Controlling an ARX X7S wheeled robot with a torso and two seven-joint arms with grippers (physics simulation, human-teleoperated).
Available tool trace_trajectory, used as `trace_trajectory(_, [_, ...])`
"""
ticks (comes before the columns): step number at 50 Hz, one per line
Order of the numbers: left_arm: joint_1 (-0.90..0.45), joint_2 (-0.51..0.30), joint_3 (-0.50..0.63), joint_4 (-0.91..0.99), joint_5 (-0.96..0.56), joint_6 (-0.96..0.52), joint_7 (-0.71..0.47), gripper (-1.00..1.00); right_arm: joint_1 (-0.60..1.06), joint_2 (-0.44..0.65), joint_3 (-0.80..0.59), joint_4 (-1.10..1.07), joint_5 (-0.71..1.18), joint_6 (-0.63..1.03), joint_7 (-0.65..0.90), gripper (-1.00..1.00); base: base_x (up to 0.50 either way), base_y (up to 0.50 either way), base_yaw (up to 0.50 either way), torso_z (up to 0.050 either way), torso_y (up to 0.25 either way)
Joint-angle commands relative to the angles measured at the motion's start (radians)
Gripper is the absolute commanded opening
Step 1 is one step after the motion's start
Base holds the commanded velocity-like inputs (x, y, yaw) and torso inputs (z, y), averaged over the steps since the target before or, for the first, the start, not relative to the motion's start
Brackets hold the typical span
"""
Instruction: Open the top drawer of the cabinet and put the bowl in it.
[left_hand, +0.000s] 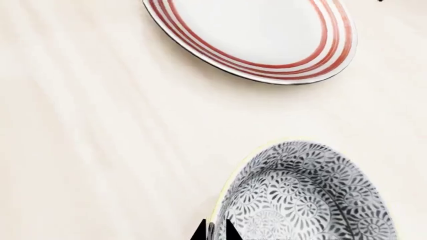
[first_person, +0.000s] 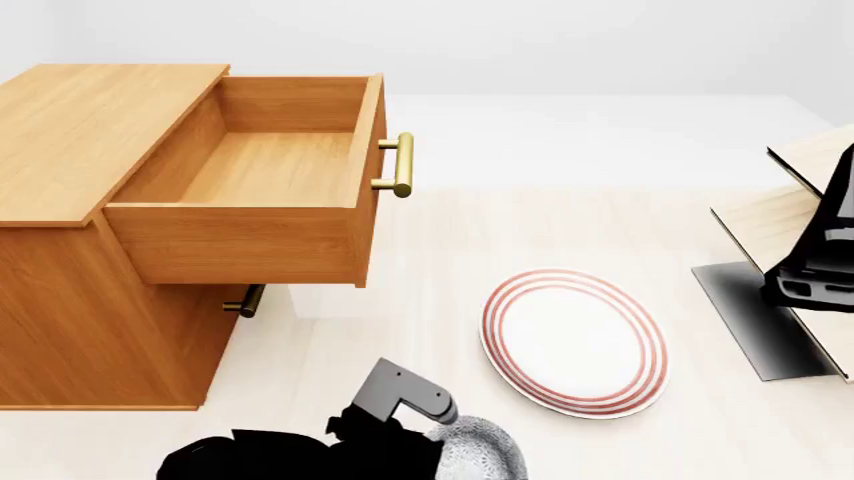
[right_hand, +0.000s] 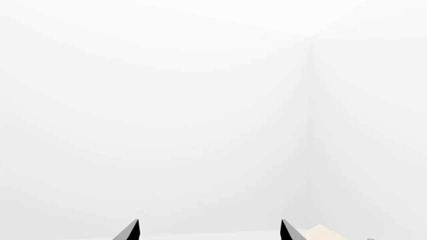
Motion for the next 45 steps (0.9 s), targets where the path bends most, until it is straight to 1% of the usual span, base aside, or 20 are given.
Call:
trace_trajectory(1, [-0.030, -0.020, -0.026, 0.053, -0.008, -0.006, -0.026, -1.00, -0.004, 0.004, -0.001, 0.000, 0.000, -0.006, 0.003, 1.00, 0.00, 0.00, 0.00, 0.000, 0.000])
trace_trajectory(12, [-0.083, -0.054, -0.063, 0.172, -0.044, -0.021, -0.083, -1.00, -0.006, 0.015, 0.007, -0.006, 0.012, -0.010, 0.012, 1.00, 0.00, 0.00, 0.00, 0.000, 0.000])
trace_trajectory(26, [-0.126, -0.056, -0.077, 0.286, -0.076, -0.048, -0.145, -1.00, 0.003, 0.033, 0.014, -0.011, 0.035, -0.009, 0.031, 1.00, 0.00, 0.00, 0.00, 0.000, 0.000])
trace_trajectory(34, [-0.172, -0.032, -0.086, 0.367, -0.112, -0.075, -0.209, -1.00, 0.016, 0.057, 0.029, -0.018, 0.071, -0.005, 0.059, 1.00, 0.00, 0.00, 0.00, 0.000, 0.000])
trace_trajectory(45, [-0.260, 0.023, -0.100, 0.396, -0.172, -0.118, -0.269, -1.00, 0.003, 0.081, 0.078, -0.029, 0.111, -0.006, 0.079, 1.00, 0.00, 0.00, 0.00, 0.000, 0.001])
